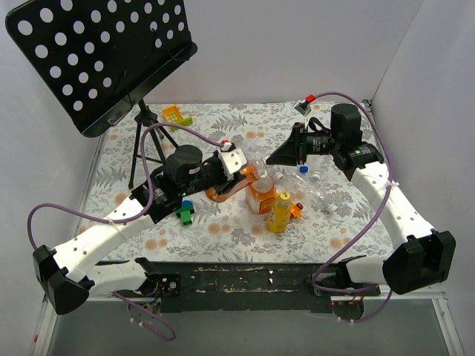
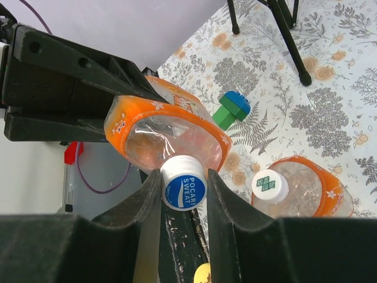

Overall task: Unscrew the bottle caps
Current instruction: Unscrew the bottle cap from the plastic bottle.

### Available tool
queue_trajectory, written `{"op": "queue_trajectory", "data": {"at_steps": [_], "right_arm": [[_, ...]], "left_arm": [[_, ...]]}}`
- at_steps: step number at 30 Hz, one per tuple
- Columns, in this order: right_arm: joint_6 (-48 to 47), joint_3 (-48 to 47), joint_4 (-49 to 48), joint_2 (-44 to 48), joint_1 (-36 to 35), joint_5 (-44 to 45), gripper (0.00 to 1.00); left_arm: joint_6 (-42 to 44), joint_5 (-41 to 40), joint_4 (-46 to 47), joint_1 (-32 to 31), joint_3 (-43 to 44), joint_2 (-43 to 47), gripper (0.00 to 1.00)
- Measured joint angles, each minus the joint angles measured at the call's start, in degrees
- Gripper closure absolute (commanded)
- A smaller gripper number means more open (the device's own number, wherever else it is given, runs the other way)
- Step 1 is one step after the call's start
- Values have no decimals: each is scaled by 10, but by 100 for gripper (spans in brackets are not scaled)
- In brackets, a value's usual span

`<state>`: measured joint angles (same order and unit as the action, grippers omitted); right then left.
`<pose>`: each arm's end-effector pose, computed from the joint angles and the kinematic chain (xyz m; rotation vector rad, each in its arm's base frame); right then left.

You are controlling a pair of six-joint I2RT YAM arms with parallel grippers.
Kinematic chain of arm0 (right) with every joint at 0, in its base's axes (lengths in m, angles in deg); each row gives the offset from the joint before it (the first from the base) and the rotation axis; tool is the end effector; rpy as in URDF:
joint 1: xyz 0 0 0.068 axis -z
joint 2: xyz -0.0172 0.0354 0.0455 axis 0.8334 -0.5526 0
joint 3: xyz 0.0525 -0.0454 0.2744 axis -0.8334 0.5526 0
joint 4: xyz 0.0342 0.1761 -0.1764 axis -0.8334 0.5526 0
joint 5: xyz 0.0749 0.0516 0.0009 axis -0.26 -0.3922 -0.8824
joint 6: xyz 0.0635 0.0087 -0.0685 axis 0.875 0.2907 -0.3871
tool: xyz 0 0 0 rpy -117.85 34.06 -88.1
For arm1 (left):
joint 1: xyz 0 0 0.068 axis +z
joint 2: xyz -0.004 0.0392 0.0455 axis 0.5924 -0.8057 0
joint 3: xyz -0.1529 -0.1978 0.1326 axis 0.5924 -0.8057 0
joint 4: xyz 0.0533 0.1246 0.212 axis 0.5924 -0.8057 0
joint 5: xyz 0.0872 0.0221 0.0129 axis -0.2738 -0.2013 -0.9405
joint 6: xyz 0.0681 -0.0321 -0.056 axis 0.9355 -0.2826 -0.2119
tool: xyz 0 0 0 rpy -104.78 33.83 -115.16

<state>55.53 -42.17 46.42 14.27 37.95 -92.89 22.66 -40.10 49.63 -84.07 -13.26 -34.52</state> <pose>0.2571 0.1618 0.3810 -0.7177 1.8346 1.3959 0.1773 -0.2197 0.3664 0.6682 1.8792 -0.9387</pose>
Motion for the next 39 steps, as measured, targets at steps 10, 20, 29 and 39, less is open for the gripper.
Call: {"op": "queue_trajectory", "data": {"at_steps": [10,20,29,39], "right_arm": [[-77,14,-46,-6,2,-102,99],[-567,-120,215,-10,-58,-99,99],[-734,-119,304,5,-82,-55,91],[-602,-107,252,-3,-72,-63,37]], "left_arm": [[-36,35,-23,9,1,17,100],[-136,339,-65,158,40,-4,100],[-140,442,-79,189,38,-42,100],[-110,403,-62,188,9,-14,100]]}}
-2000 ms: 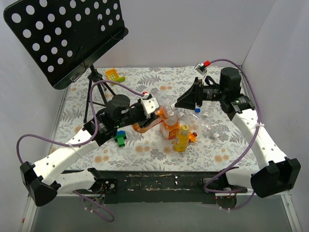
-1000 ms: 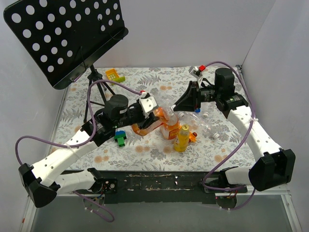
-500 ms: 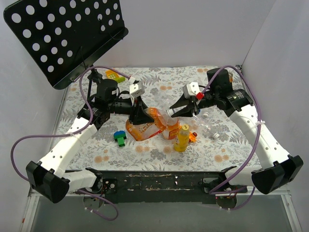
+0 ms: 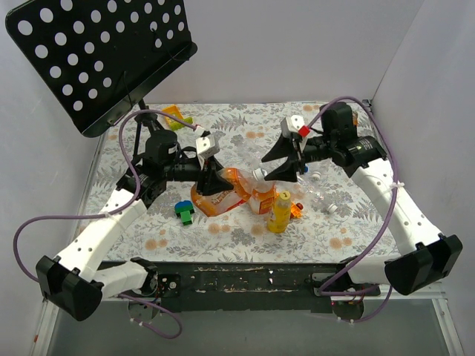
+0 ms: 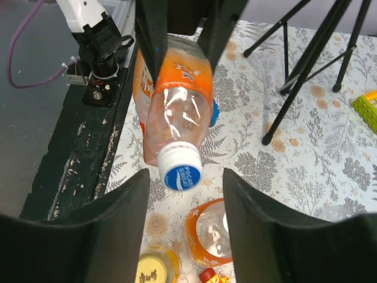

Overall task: Unscrew the bottle caps
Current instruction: Unscrew the bottle cap from the plastic bottle.

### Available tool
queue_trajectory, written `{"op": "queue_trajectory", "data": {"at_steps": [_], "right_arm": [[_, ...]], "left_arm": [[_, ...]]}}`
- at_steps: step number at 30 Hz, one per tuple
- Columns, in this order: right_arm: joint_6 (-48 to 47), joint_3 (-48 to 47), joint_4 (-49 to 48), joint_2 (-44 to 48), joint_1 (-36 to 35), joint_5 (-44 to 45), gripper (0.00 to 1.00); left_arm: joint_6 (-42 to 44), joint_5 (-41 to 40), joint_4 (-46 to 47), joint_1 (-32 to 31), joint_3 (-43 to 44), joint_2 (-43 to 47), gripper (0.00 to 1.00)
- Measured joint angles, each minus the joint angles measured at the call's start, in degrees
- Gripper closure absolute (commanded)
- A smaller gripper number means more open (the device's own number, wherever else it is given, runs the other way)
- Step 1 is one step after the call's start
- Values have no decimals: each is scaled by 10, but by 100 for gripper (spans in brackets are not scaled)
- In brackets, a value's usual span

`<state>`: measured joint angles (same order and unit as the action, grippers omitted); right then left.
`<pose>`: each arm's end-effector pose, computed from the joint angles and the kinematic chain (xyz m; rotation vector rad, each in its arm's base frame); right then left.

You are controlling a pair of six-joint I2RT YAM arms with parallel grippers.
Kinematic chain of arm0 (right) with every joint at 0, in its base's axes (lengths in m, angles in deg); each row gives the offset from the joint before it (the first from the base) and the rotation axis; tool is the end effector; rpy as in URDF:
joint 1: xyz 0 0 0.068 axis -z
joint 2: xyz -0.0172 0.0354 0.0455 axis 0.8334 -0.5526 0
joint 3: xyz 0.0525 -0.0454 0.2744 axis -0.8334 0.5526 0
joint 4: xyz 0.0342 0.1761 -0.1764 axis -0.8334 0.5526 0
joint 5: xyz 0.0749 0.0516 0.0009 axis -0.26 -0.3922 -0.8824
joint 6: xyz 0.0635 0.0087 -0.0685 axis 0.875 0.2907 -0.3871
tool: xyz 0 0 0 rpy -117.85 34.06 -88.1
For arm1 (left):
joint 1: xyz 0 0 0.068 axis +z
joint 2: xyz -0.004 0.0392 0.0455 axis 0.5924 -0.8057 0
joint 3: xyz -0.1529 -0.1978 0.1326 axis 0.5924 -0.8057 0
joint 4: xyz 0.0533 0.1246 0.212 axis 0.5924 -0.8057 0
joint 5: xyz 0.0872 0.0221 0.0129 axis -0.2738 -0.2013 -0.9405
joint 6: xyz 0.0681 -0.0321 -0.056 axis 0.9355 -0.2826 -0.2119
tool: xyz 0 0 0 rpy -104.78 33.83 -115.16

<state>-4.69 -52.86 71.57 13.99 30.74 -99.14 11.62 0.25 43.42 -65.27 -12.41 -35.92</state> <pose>0.2059 0.1839 0.4008 -1.5231 1.1878 1.0152 0.1901 -0.1809 0.3626 0.6581 2.0560 -1.5060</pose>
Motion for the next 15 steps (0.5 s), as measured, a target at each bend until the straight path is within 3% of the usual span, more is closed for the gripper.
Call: {"op": "queue_trajectory", "data": {"at_steps": [8,15], "right_arm": [[238,26,-131,9,70,-49,30],[471,103,-242,48,76,-10,30]], "left_arm": [[26,-38,-7,2,-33,41,100],[34,-106,13,-1,-52,80,100]]}}
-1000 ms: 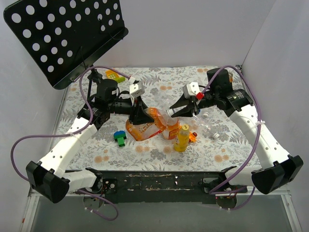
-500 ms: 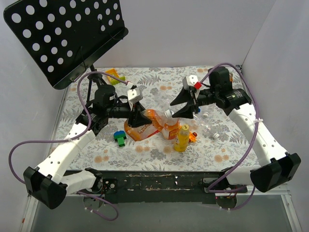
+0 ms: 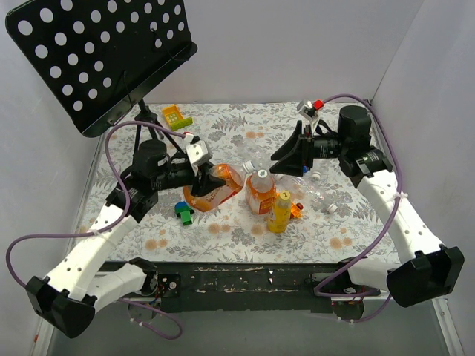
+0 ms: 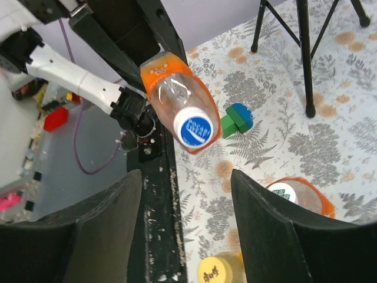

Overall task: Unscrew the bottle caps
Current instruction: Unscrew the bottle cap from the plastic bottle.

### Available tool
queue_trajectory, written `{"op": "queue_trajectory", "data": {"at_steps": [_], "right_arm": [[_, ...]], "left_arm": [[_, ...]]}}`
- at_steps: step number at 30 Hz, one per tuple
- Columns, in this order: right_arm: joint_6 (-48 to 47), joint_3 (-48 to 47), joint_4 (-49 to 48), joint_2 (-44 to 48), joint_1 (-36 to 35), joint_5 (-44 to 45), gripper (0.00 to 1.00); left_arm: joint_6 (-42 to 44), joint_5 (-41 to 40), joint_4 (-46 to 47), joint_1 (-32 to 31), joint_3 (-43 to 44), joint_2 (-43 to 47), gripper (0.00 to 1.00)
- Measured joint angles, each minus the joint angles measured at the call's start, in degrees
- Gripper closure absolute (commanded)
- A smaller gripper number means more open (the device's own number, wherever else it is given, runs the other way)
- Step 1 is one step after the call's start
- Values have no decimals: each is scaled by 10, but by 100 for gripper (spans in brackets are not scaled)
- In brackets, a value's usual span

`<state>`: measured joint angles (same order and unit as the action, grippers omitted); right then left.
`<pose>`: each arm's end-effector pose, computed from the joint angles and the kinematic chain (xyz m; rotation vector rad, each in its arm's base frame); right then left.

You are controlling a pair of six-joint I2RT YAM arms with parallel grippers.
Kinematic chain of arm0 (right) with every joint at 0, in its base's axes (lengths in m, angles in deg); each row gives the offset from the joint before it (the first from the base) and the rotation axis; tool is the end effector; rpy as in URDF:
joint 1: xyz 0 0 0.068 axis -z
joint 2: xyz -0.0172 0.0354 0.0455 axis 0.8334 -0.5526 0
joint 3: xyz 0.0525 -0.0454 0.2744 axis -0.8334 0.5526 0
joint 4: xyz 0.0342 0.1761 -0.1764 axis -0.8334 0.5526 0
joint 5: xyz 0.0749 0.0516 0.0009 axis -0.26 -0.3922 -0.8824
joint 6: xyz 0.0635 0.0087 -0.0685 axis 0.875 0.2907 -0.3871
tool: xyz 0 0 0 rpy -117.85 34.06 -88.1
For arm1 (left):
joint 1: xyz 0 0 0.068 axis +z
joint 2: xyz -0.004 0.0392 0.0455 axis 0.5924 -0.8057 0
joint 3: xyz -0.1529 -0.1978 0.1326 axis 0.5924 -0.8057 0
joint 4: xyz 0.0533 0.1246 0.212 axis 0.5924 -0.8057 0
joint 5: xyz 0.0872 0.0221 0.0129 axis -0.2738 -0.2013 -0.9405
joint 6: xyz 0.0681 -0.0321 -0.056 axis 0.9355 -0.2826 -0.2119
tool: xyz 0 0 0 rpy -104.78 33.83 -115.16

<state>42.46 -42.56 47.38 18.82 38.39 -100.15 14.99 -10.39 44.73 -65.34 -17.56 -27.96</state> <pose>0.2264 0.1548 0.4048 -0.9970 1.5760 1.3262 0.1759 -0.1610 0.3599 0.5957 1.9772 -1.2907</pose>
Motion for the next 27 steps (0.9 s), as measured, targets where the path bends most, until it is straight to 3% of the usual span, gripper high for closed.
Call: {"op": "queue_trajectory", "data": {"at_steps": [8,13,19,23,27], "right_arm": [[150,40,-83,-19,-5,11,29],[174,39,-88,-37,-16,15,31],[159,36,-67,-42,-28,35,39],[140,30,-47,-43,-34,48,52],[128,26,-39,-45,-34,59,78]], "left_arm": [[5,-89,45,-68,-2,2,100],[11,-132,56,-113,-2,-28,100],[14,-163,63,-119,-1,-40,100],[16,-172,71,-119,0,-40,100],[17,-175,73,-120,0,-40,100]]}}
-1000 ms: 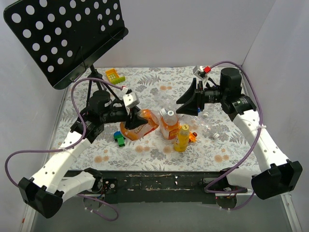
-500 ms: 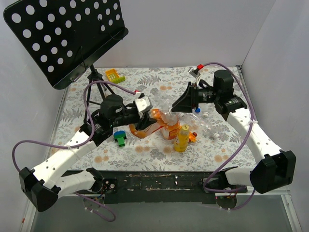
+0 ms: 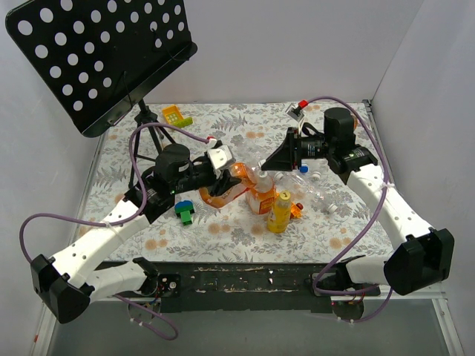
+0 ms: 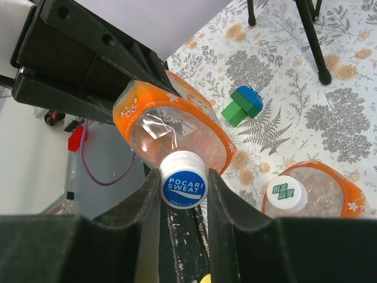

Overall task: Unscrew the bottle caps
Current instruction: Unscrew the bottle cap from the plastic bottle.

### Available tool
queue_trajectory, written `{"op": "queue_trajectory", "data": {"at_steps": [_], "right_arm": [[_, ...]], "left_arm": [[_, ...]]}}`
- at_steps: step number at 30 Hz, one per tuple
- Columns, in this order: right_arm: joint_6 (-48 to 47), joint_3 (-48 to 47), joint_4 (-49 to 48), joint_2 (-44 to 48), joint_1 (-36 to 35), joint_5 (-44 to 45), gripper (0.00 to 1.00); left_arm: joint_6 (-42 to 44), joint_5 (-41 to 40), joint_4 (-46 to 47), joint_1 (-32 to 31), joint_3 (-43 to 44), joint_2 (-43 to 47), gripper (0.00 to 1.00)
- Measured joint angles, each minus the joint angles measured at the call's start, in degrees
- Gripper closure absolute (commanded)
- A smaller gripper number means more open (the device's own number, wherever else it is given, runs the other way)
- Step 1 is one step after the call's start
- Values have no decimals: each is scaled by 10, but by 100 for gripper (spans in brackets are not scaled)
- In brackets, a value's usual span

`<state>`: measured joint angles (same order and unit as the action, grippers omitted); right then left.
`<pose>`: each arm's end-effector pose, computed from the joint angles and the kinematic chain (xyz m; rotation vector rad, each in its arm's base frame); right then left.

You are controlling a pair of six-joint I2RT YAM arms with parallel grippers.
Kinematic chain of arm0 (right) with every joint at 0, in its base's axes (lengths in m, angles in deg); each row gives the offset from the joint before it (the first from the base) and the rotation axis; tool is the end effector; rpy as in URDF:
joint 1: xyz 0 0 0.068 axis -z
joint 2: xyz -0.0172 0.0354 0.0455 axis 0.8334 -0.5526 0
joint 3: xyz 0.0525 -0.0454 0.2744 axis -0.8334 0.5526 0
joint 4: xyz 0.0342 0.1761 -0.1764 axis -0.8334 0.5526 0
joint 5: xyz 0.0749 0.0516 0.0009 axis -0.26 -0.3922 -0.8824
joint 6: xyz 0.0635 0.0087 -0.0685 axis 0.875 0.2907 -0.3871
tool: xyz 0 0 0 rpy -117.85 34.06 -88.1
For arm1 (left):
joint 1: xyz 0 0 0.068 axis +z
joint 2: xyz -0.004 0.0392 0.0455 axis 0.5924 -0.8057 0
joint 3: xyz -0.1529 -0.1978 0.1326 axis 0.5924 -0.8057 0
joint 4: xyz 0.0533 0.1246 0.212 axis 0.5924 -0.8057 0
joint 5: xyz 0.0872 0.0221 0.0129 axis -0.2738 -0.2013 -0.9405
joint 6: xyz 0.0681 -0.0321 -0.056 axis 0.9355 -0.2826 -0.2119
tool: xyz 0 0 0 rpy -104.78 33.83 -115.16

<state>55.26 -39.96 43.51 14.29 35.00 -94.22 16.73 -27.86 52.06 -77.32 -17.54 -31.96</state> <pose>0.2481 0.1758 0.3738 -0.7958 1.8052 1.4430 0.1801 -0.2013 0.3570 0.6166 1.9158 -1.1255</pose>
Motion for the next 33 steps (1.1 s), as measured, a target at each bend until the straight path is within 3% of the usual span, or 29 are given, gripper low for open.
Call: {"op": "queue_trajectory", "data": {"at_steps": [6,11,14,20,23,27,33], "right_arm": [[-19,0,-1,-2,1,-11,98],[-115,0,-1,0,1,-69,99],[-243,-9,38,9,-3,-98,99],[-654,-100,261,9,-32,-98,99],[-762,-119,329,9,-42,-92,99],[-822,-123,362,8,-45,-94,98],[-820,-123,355,8,-50,-98,95]], "left_arm": [[0,-2,-3,0,0,3,100],[-15,30,-22,9,9,7,100],[-36,104,-44,40,26,-4,100],[-77,302,-80,116,73,-55,100],[-82,344,-92,126,79,-68,100],[-86,351,-94,126,75,-66,100],[-81,336,-78,125,50,-39,100]]}}
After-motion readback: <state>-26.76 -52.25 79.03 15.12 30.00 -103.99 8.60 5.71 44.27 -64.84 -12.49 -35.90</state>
